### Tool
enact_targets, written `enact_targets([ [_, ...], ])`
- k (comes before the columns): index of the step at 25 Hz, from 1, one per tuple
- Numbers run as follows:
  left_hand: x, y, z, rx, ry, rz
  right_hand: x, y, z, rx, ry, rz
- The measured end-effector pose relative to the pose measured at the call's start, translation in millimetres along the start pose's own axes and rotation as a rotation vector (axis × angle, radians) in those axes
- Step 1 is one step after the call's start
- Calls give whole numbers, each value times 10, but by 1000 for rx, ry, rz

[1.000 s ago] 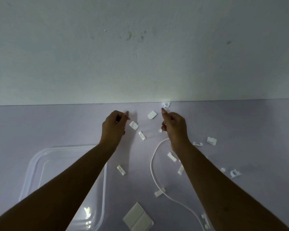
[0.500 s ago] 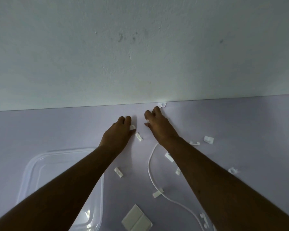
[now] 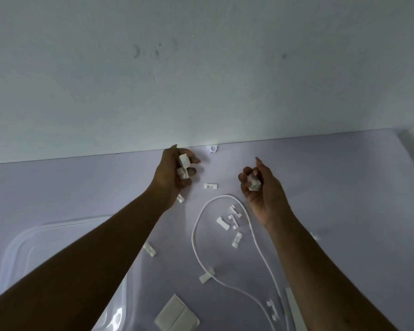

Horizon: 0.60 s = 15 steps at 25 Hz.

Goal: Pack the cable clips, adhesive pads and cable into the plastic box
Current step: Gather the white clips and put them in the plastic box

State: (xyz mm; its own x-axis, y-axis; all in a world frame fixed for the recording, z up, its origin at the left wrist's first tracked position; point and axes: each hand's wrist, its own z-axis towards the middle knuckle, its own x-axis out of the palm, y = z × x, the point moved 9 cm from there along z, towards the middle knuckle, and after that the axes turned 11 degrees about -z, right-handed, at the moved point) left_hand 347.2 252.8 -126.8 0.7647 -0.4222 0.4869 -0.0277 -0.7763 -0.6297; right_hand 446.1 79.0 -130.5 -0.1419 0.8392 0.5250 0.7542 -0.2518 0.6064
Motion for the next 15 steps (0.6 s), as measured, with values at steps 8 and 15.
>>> enact_targets([
  [8,658,-222,100,749,-169,1447,-713,658,-331,-340,-301,-848],
  [15,737,-72,295,754,-92,1728,-853,756,-363,-559,-367,-1697],
])
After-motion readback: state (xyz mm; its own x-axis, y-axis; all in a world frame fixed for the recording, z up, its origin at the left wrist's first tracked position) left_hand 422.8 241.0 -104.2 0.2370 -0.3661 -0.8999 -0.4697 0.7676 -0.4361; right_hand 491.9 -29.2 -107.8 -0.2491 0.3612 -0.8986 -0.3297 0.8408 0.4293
